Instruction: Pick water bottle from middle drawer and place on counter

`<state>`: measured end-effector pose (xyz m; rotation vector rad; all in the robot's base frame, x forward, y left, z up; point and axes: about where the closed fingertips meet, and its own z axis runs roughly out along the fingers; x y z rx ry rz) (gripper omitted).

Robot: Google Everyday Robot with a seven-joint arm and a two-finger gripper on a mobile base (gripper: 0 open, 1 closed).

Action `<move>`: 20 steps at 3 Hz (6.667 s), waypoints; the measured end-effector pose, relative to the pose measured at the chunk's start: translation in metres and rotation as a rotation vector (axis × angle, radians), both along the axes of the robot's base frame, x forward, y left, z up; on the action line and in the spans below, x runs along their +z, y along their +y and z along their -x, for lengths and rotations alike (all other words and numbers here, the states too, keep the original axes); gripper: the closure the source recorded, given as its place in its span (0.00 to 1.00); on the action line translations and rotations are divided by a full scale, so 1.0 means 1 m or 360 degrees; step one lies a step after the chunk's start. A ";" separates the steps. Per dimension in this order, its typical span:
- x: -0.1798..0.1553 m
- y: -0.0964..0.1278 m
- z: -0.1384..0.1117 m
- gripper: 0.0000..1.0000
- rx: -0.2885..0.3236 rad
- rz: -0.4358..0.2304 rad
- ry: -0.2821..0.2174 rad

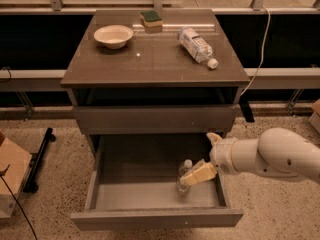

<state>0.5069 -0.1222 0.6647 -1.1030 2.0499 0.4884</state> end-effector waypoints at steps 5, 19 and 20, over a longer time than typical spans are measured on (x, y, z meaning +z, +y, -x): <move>-0.081 0.006 -0.018 0.00 -0.0072 -0.0139 -0.0028; 0.257 0.015 0.016 1.00 0.0678 -0.0294 -0.0302; 0.283 0.017 0.014 1.00 0.0704 -0.0272 -0.0357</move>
Offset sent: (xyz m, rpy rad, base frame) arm 0.0156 -0.0035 -0.0926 0.1432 0.0614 -0.0229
